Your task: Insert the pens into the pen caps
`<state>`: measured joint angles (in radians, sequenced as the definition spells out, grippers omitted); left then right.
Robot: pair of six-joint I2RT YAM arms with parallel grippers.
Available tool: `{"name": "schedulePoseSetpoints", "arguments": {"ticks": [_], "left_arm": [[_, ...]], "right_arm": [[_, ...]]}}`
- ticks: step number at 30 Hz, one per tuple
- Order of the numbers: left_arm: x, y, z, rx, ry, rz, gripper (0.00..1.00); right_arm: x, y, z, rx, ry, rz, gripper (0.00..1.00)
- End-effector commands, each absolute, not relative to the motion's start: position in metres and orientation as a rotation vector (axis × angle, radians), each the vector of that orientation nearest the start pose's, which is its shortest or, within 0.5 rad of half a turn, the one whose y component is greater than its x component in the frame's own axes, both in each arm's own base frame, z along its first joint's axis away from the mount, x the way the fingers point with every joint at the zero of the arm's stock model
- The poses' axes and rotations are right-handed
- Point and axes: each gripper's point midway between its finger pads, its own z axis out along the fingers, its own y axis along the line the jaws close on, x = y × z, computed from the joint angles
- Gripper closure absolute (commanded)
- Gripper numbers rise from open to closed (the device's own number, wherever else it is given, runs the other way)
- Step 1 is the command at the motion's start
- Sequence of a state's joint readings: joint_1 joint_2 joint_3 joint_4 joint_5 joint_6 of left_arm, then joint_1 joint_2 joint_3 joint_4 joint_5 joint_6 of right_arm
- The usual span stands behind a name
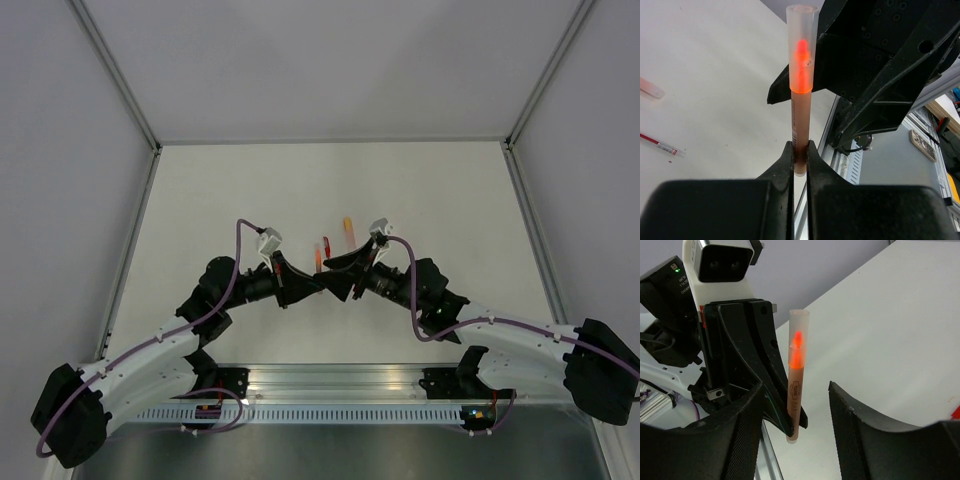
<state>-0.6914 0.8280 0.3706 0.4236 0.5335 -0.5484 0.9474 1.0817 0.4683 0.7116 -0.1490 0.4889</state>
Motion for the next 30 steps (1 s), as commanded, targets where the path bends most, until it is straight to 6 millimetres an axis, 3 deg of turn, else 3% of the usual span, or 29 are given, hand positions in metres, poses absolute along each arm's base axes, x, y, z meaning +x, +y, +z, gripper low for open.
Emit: {"name": "schedulePoseSetpoints", "arguments": {"ticks": [1,11,18,23,25,26,27,30], "left_arm": [[0.164,-0.28,0.24,0.622,1.568,-1.372,0.98],[0.159,-0.282,0.241,0.656,1.554,-1.396,0.98],[0.158,-0.282,0.241,0.664,1.549,-1.4,0.98],[0.157,-0.282,0.242,0.667,1.544,-1.402,0.98],[0.157,-0.281,0.243,0.661,1.542,-1.399,0.98],[0.158,-0.281,0.242,0.657,1.543,-1.398,0.98],[0.16,-0.281,0.242,0.642,1.546,-1.391,0.98],[0.162,-0.279,0.244,0.614,1.545,-1.387,0.98]], "right_arm": [[0.19,0.328,0.264,-0.49,1.485,1.191,0.4],[0.209,0.326,0.287,-0.471,1.469,1.08,0.37],[0.218,0.34,0.304,-0.461,1.464,1.099,0.43],[0.214,0.349,0.301,-0.485,1.477,1.144,0.54],[0.213,0.349,0.296,-0.493,1.486,1.148,0.63],[0.212,0.349,0.295,-0.495,1.487,1.151,0.69],[0.21,0.348,0.291,-0.498,1.496,1.153,0.81],[0.203,0.347,0.284,-0.514,1.507,1.177,1.0]]}}
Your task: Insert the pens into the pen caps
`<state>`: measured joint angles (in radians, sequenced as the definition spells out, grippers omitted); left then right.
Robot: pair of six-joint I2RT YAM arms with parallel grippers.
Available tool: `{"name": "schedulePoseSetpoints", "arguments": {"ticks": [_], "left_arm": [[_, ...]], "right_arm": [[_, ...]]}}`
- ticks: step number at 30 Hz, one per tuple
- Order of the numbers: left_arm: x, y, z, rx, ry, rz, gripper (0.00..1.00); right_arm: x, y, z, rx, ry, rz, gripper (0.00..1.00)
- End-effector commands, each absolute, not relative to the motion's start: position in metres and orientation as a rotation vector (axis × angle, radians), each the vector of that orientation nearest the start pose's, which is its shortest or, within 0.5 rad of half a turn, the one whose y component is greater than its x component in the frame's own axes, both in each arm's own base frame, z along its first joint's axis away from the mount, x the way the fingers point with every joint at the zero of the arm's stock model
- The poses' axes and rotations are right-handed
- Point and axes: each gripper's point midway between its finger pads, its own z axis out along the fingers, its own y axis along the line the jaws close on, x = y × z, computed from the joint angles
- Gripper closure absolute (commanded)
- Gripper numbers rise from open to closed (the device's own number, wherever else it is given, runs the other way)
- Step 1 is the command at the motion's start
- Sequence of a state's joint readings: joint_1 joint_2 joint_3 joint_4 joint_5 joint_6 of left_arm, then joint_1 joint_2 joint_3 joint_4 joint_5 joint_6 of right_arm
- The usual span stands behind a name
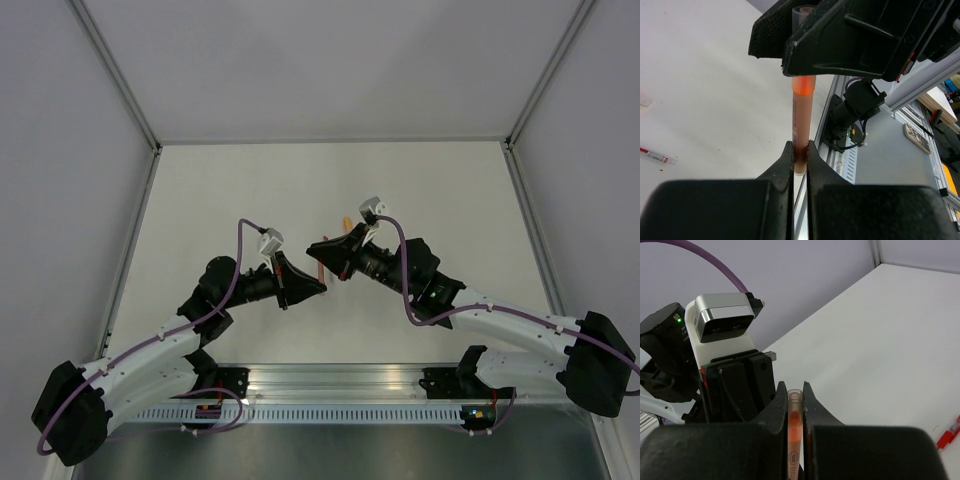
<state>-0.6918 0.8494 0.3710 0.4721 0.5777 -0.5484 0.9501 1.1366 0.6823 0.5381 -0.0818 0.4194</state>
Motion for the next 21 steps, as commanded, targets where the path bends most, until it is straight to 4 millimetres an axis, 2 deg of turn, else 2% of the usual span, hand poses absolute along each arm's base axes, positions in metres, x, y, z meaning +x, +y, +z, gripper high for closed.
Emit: {"name": "schedulePoseSetpoints", "arguments": {"ticks": [1,6,11,18,21], "left_arm": [[0.162,-0.279,0.246,0.609,1.54,-1.386,0.98],[0.164,-0.277,0.261,0.539,1.516,-1.42,0.98],[0.165,-0.279,0.276,0.552,1.492,-1.416,0.98],[0.18,-0.275,0.286,0.498,1.488,-1.346,0.98],[0.184,-0.275,0.298,0.475,1.465,-1.34,0.98]], "right_arm": [[0.201,0.346,0.282,-0.517,1.511,1.182,1.0],[0.192,0.348,0.264,-0.541,1.566,1.226,1.0],[0.184,0.349,0.253,-0.547,1.59,1.268,1.0],[0.177,0.352,0.235,-0.558,1.63,1.315,1.0],[0.177,0.352,0.23,-0.552,1.649,1.318,1.0]]}}
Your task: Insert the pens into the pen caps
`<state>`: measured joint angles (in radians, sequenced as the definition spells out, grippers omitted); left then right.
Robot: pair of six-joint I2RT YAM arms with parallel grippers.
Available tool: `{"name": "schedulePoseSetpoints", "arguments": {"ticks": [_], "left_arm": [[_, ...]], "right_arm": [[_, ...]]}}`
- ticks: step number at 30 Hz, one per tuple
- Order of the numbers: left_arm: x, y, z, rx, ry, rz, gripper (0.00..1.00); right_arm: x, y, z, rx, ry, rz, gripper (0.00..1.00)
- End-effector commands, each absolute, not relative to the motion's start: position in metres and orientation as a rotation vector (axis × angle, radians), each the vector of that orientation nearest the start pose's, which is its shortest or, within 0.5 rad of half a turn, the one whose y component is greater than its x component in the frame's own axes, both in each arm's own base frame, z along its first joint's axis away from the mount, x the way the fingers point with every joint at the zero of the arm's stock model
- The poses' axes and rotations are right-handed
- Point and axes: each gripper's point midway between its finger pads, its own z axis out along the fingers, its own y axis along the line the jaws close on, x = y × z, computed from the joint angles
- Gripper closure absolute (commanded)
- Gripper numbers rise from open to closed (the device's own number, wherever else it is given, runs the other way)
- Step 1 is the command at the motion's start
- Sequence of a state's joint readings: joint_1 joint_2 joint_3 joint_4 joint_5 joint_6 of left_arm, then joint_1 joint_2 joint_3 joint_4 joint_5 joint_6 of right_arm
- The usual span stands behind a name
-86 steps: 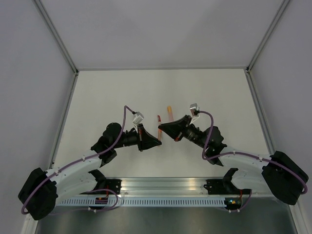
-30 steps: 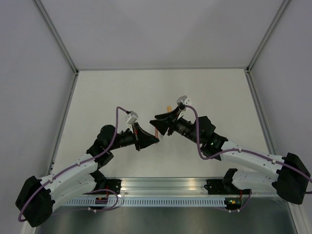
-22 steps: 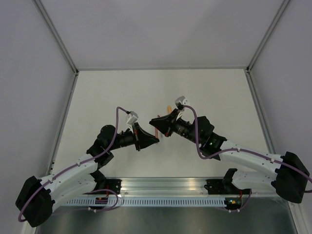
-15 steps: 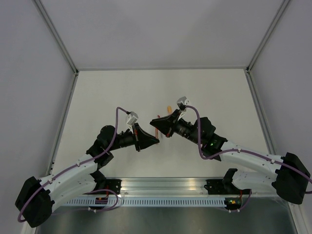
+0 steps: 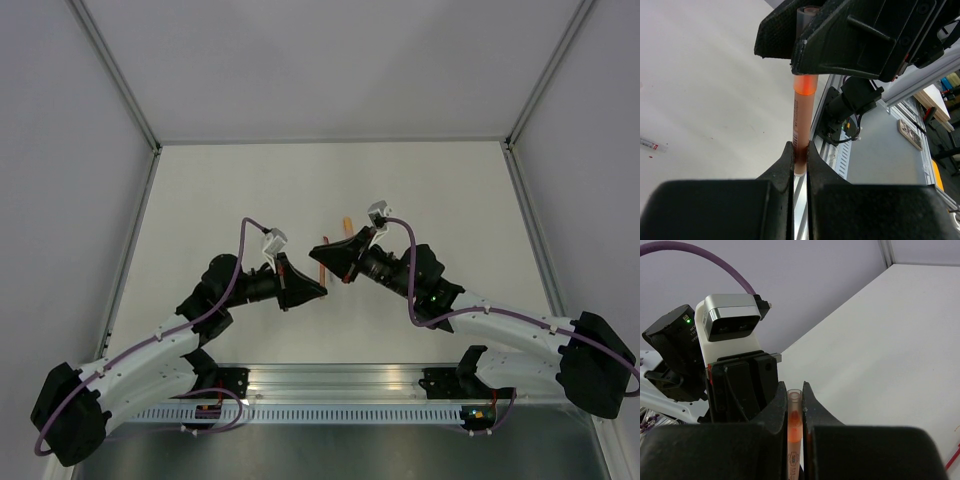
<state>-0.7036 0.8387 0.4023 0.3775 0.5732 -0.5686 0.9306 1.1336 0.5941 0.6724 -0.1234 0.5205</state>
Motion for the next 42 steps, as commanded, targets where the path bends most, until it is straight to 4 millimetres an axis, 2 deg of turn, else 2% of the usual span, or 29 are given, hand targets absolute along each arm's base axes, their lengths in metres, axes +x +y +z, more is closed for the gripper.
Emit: {"name": "schedulePoseSetpoints", "arguments": {"ticks": [1,7,11,15,19,26,29,36,41,42], "left_arm": [[0.187,-0.276,0.299,0.468,1.467,-1.335,0.98],[0.201,-0.273,0.307,0.412,1.466,-1.305,0.98],[0.205,-0.269,0.312,0.391,1.456,-1.306,0.98],[0.212,-0.268,0.315,0.367,1.464,-1.293,0.98],[0.214,-0.27,0.318,0.359,1.456,-1.307,0.98],[0.22,-0.264,0.337,0.326,1.424,-1.297,0.98],[0.219,-0.263,0.341,0.33,1.417,-1.296,0.98],[0.224,-0.264,0.337,0.312,1.428,-1.316,0.98],[0.216,-0.263,0.328,0.344,1.445,-1.323,0.98],[0.213,-0.262,0.328,0.358,1.438,-1.32,0.98]], "right_arm": [[0.176,0.352,0.23,-0.554,1.65,1.321,1.0],[0.169,0.347,0.22,-0.558,1.676,1.332,1.0],[0.169,0.342,0.213,-0.551,1.686,1.313,1.0],[0.164,0.345,0.213,-0.563,1.675,1.35,1.0],[0.161,0.349,0.201,-0.565,1.709,1.369,1.0],[0.15,0.353,0.197,-0.571,1.725,1.412,1.0],[0.148,0.349,0.201,-0.567,1.713,1.412,1.0],[0.145,0.356,0.186,-0.577,1.76,1.405,1.0],[0.153,0.354,0.197,-0.57,1.759,1.35,1.0],[0.155,0.355,0.208,-0.562,1.735,1.348,1.0]]}}
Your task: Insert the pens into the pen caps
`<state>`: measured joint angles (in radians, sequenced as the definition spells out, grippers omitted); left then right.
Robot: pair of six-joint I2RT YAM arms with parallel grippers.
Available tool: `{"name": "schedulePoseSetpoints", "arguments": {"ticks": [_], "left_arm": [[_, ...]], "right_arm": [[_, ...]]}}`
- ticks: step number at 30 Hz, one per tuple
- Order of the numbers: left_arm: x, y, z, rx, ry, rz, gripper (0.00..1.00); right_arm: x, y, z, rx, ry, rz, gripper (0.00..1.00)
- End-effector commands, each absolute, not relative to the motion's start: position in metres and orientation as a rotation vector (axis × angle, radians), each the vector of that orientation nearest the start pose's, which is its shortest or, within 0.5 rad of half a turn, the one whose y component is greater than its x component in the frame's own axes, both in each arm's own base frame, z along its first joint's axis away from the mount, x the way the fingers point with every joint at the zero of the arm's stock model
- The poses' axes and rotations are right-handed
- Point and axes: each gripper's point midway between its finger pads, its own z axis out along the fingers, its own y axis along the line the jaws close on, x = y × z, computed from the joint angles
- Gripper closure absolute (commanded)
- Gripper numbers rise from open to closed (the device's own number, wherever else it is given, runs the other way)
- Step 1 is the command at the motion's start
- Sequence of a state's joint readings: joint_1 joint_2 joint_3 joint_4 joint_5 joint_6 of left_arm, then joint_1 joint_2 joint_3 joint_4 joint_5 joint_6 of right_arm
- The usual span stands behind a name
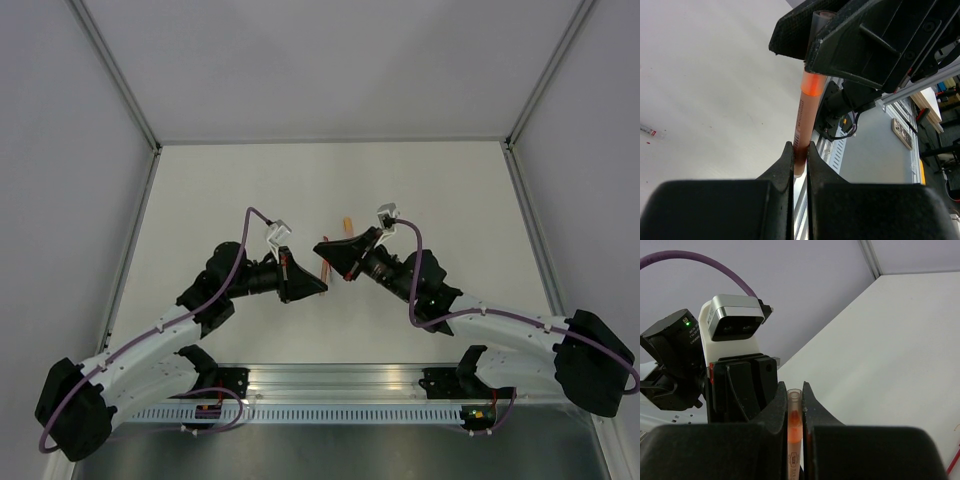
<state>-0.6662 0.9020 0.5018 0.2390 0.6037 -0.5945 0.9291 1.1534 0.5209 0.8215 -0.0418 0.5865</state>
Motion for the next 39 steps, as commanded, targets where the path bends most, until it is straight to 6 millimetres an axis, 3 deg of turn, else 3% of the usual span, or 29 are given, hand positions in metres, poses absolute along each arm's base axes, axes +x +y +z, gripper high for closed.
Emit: {"name": "schedulePoseSetpoints", "arguments": {"ticks": [1,3,9,12,13,15,19,23,26,30,31,39], "left_arm": [[0.212,-0.261,0.328,0.373,1.434,-1.307,0.98],[0.208,-0.259,0.323,0.389,1.454,-1.288,0.98],[0.193,-0.263,0.31,0.499,1.497,-1.307,0.98],[0.19,-0.266,0.3,0.532,1.526,-1.324,0.84],[0.19,-0.267,0.297,0.538,1.535,-1.324,0.73],[0.188,-0.268,0.291,0.554,1.557,-1.325,0.65],[0.187,-0.269,0.279,0.56,1.59,-1.334,0.39],[0.184,-0.271,0.265,0.578,1.613,-1.35,0.33],[0.187,-0.272,0.254,0.576,1.637,-1.34,0.32],[0.191,-0.275,0.24,0.584,1.659,-1.343,0.3],[0.191,-0.277,0.24,0.59,1.657,-1.348,0.29],[0.202,-0.284,0.243,0.583,1.667,-1.351,0.27]], "right_arm": [[0.157,0.355,0.212,-0.55,1.733,1.344,1.0],[0.158,0.355,0.221,-0.537,1.73,1.345,1.0],[0.19,0.348,0.246,-0.394,1.738,1.223,1.0],[0.21,0.347,0.253,-0.338,1.76,1.148,1.0],[0.214,0.347,0.253,-0.327,1.766,1.137,1.0],[0.231,0.345,0.261,-0.294,1.765,1.102,1.0],[0.261,0.335,0.265,-0.248,1.791,1.043,1.0],[0.294,0.316,0.261,-0.188,1.825,0.996,1.0],[0.296,0.313,0.255,-0.205,1.839,1.019,1.0],[0.278,0.323,0.259,-0.309,1.813,1.118,1.0],[0.271,0.326,0.27,-0.328,1.771,1.178,1.0],[0.24,0.325,0.288,-0.337,1.683,1.352,1.0]]}}
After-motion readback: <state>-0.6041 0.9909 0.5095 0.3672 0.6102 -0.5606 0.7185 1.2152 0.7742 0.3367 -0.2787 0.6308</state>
